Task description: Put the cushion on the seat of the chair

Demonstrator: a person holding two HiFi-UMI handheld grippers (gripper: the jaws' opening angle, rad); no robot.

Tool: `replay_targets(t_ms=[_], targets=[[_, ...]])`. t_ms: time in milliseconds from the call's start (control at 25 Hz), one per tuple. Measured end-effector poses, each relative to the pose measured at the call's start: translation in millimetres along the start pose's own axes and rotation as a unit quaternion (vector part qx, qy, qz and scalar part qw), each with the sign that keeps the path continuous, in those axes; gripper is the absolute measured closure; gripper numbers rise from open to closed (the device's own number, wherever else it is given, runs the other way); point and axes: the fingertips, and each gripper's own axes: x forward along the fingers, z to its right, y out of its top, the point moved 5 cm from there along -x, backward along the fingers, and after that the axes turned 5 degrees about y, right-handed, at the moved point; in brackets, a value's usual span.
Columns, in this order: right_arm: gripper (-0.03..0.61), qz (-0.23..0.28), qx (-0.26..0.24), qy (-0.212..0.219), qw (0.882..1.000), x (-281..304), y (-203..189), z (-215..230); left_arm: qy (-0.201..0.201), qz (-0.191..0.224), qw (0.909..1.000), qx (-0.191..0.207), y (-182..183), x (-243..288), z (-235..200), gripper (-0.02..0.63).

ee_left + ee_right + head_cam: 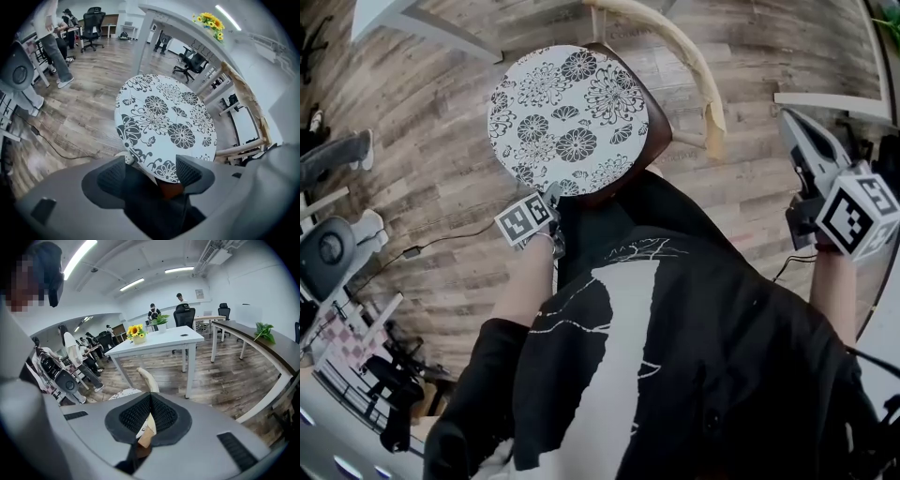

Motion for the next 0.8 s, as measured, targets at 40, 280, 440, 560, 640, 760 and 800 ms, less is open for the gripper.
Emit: replay_targets(t_ms=[40, 280, 440, 560, 640, 760, 800], targets=[[0.563, 0.002, 0.005, 0.005, 1.0, -1, -4, 0, 0.004, 0.007, 0.9999, -0.008, 0, -7, -2, 0.282], [0.563, 0.05, 0.025, 0.053, 0.997, 12, -7, -5, 0.006, 0.074, 0.9964, -0.042, 2, -67, -12, 0.285], [0.563, 0.092, 0.053, 0.085, 0.991, 18, -5, -16, 0.001, 0.143, 0.9878, -0.062, 13, -126, -28, 0.338], [0.563, 0.107, 0.051, 0.075, 0.99, 11, -5, -28, -0.001, 0.193, 0.9809, -0.026, 32, -159, -32, 0.467], [0.562, 0.117, 0.048, 0.067, 0.99, 3, -7, -38, -0.007, 0.215, 0.9766, 0.003, 48, -171, -27, 0.533], [0.563, 0.139, 0.037, 0.056, 0.988, -16, -2, -57, -0.043, 0.253, 0.966, 0.035, 80, -182, 0, 0.581], [0.563, 0.149, 0.033, 0.052, 0.987, -23, -1, -64, -0.059, 0.266, 0.9611, 0.046, 92, -185, 12, 0.588]])
